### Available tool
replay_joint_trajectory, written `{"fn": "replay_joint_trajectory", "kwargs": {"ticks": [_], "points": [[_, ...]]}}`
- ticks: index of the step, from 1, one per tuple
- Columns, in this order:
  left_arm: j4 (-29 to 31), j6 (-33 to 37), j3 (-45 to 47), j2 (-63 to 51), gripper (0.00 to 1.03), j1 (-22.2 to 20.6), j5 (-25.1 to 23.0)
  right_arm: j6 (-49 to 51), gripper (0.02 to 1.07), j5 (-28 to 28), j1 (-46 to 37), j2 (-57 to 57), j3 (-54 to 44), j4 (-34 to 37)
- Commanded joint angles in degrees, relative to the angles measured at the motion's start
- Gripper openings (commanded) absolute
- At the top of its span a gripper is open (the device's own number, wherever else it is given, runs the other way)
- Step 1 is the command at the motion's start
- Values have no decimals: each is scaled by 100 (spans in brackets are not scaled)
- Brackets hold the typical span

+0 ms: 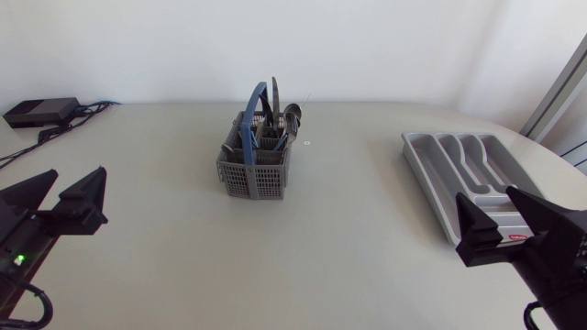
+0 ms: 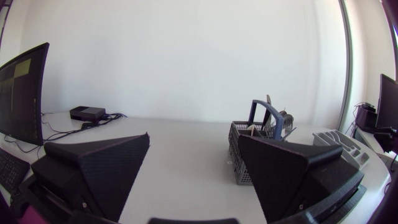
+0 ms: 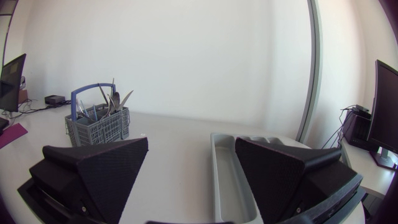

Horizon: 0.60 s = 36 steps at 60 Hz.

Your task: Sort the cutlery from the basket into the organizer compartments.

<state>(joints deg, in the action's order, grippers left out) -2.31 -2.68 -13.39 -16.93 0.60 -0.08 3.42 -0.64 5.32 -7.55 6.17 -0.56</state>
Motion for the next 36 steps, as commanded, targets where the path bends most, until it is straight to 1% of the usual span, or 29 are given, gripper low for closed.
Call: {"fn": "replay_joint_trajectory", "kwargs": {"ticks": [1, 9, 12, 17, 20, 24, 31, 32, 35, 36], "points": [[-139, -312, -445, -636, 98, -236, 8, -43, 103, -111, 180, -431, 288, -182], [-200, -664, -894, -1410, 97, -614, 104, -52, 103, -270, 461, -1020, 411, -454], [-182, -717, -1105, -1788, 96, -834, 271, -52, 103, -322, 566, -1301, 464, -586], [-33, -708, -1439, -2306, 96, -1176, 684, -157, 102, -384, 681, -1802, 569, -753], [275, -681, -1790, -2754, 96, -1510, 1054, -245, 102, -384, 698, -2110, 675, -797], [696, -681, -2230, -3273, 96, -1800, 1229, -351, 102, -401, 716, -2470, 806, -867], [1637, -664, -3065, -4161, 96, -2134, 1264, -518, 102, -419, 777, -2954, 1026, -911], [1865, -594, -3284, -4416, 97, -2240, 1256, -527, 102, -419, 804, -3024, 1061, -911], [2041, -189, -3566, -4776, 97, -2416, 1247, -518, 102, -524, 909, -3138, 1132, -876], [2068, -163, -3636, -4899, 97, -2442, 1247, -518, 102, -560, 953, -3182, 1158, -867]]}}
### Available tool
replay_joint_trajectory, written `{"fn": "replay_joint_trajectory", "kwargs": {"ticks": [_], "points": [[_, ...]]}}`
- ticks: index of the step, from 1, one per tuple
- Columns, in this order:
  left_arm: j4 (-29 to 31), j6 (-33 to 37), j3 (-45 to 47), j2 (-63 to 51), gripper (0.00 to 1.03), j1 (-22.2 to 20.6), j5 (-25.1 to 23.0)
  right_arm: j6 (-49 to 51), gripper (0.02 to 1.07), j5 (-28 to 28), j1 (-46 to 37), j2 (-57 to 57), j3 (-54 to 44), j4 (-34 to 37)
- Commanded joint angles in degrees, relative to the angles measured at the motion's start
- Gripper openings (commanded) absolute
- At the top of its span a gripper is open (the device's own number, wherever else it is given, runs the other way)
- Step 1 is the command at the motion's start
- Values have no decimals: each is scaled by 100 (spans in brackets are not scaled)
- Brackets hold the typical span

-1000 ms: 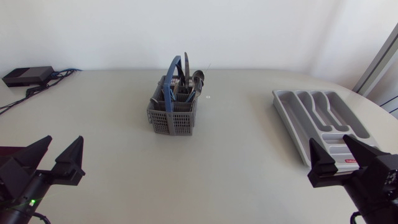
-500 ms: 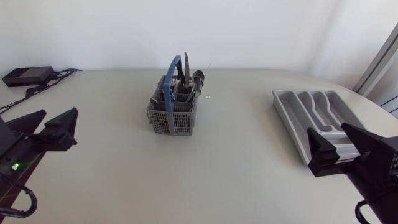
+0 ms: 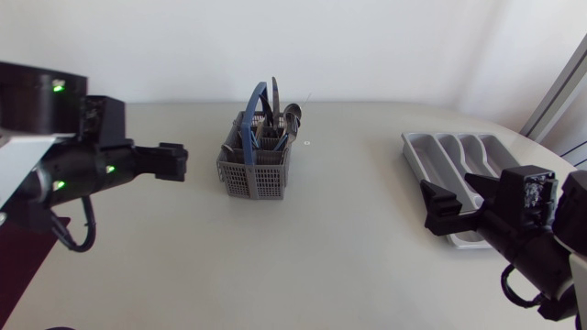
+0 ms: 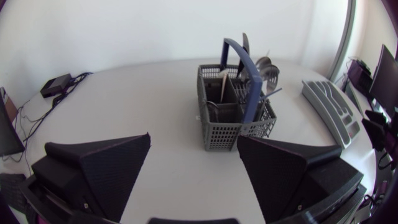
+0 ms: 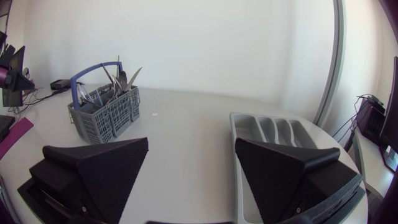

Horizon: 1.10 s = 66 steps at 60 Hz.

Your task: Sort the cutlery from the basket into the organizer compartments.

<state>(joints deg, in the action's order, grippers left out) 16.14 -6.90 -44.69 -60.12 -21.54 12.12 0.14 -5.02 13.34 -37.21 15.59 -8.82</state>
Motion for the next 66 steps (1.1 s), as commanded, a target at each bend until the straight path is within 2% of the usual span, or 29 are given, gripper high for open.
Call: {"fn": "replay_joint_trajectory", "kwargs": {"ticks": [1, 9, 19, 29, 33, 39, 43, 48, 55, 66], "points": [[240, 250, -567, -668, 97, -237, 19, -172, 102, -158, 186, -252, 242, -6], [460, 74, -1112, -1582, 97, -571, 19, -58, 102, -465, 450, -709, 559, 442], [636, -330, -1710, -2311, 91, -808, 19, 65, 102, -430, 476, -1201, 981, 979], [627, -558, -2176, -2777, 87, -949, 36, 91, 102, -386, 643, -1438, 1156, 1075], [557, -602, -2352, -3032, 84, -992, 185, 100, 102, -386, 731, -1491, 1183, 1084], [434, -611, -2536, -3331, 75, -940, 256, 91, 102, -377, 766, -1535, 1183, 1067], [188, -594, -2554, -3463, 63, -905, 256, 91, 102, -386, 766, -1570, 1174, 1067], [-41, -576, -2545, -3568, 56, -869, 265, 100, 102, -386, 757, -1587, 1156, 1040], [-375, -567, -2545, -3735, 36, -817, 256, 100, 102, -395, 766, -1623, 1148, 996], [-533, -567, -2563, -3973, 25, -755, 256, 100, 102, -395, 757, -1658, 1121, 926]]}}
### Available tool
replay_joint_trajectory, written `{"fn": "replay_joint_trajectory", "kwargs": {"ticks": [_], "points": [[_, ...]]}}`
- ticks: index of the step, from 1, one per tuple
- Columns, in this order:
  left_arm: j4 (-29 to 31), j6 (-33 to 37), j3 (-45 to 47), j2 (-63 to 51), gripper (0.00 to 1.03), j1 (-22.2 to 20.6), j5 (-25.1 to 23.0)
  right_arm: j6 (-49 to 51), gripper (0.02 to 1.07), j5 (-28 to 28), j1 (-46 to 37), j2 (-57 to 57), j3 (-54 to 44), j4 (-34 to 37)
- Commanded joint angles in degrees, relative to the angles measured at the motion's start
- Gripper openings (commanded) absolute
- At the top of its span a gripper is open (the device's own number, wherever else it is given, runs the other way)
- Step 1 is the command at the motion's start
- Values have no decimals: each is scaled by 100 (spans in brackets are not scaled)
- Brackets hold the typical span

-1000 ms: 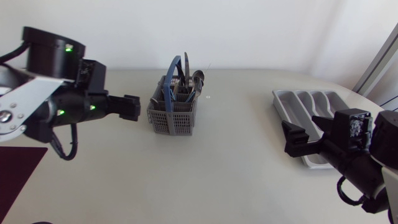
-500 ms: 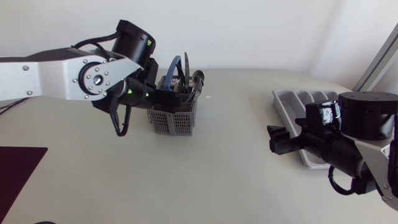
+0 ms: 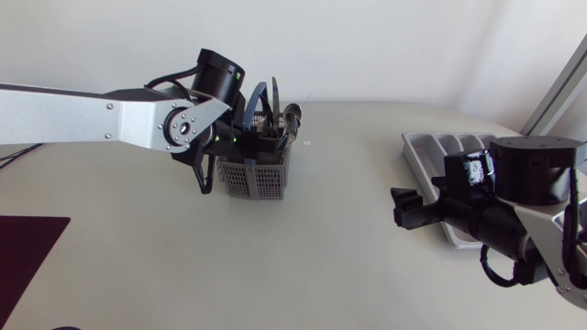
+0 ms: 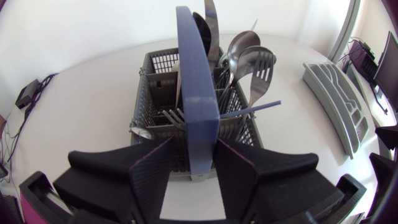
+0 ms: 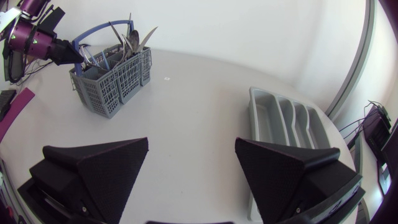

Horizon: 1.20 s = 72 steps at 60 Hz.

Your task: Sort the cutlery from the basket into the organizer compartments.

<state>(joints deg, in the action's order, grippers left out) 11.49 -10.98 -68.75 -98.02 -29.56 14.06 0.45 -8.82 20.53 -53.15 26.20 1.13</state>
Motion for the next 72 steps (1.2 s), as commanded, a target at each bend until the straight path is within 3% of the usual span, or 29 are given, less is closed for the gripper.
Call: {"fn": "replay_joint_trajectory", "kwargs": {"ticks": [1, 19, 33, 55, 57, 61, 66, 72], "points": [[-68, -176, -156, -183, 25, 47, 61, 69, 102, -15, 38, -73, 61, -77], [-59, -150, 55, -86, 20, 38, 61, 69, 102, -23, 47, -100, 87, -77], [20, 202, 1109, 1021, 20, -138, -35, 69, 102, -67, 38, -117, 123, -86], [1216, 474, 2226, 3113, 21, -349, -572, 69, 102, -94, 65, -223, 167, -139], [1260, 501, 2287, 3184, 25, -366, -615, 61, 102, -94, 91, -231, 167, -148], [1312, 624, 2419, 3342, 50, -375, -615, 61, 102, -102, 170, -267, 193, -148], [1312, 764, 2551, 3729, 66, -401, -598, 61, 102, -173, 320, -337, 281, -139], [1330, 870, 2568, 4203, 73, -340, -598, 61, 102, -208, 390, -627, 545, -113]]}}
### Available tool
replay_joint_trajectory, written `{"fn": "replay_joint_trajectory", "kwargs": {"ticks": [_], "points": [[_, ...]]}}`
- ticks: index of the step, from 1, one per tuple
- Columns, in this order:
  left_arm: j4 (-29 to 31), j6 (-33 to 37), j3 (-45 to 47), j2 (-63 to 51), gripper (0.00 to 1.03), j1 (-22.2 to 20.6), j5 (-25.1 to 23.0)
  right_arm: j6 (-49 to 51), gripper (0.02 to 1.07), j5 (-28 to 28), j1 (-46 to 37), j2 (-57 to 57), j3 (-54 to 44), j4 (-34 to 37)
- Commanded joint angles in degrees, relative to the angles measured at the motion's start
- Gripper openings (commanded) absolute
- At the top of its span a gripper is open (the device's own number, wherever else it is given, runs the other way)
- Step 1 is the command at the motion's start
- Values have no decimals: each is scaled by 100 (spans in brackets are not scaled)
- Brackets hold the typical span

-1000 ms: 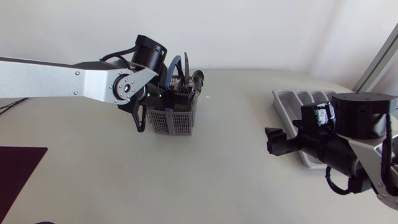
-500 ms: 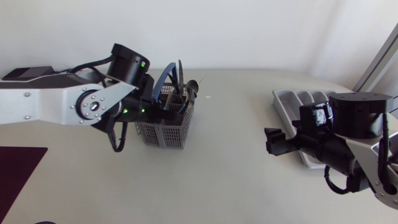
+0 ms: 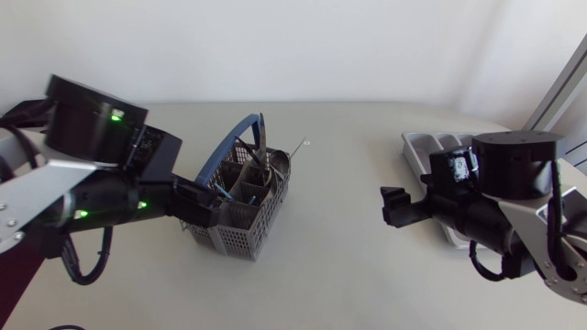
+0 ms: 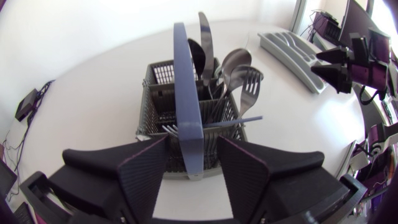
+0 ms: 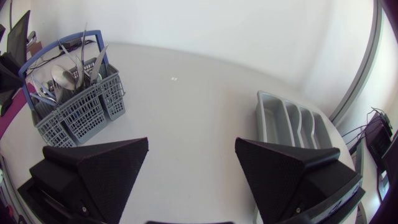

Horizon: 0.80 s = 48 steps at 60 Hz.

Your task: Sort the cutlery from the basket into the organizer compartments.

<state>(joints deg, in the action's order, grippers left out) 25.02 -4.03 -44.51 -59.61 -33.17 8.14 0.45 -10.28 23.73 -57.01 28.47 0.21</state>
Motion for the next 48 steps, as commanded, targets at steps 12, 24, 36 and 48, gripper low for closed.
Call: {"fn": "replay_joint_trajectory", "kwargs": {"ticks": [12, 24, 36, 48], "points": [[469, 658, 136, 969, 77, 496, -32, 69, 102, -53, 62, -1084, 1099, 190], [926, 1739, 707, 1848, 67, 1181, -621, 96, 100, 677, -79, -2341, 2101, 498], [777, 2381, 1322, 2428, 41, 1287, -735, -177, 75, 1635, -281, -3263, 2936, 577], [627, 2855, 1665, 1804, 16, 2262, -1992, -704, 18, 2531, -421, -4274, 3754, 551]]}}
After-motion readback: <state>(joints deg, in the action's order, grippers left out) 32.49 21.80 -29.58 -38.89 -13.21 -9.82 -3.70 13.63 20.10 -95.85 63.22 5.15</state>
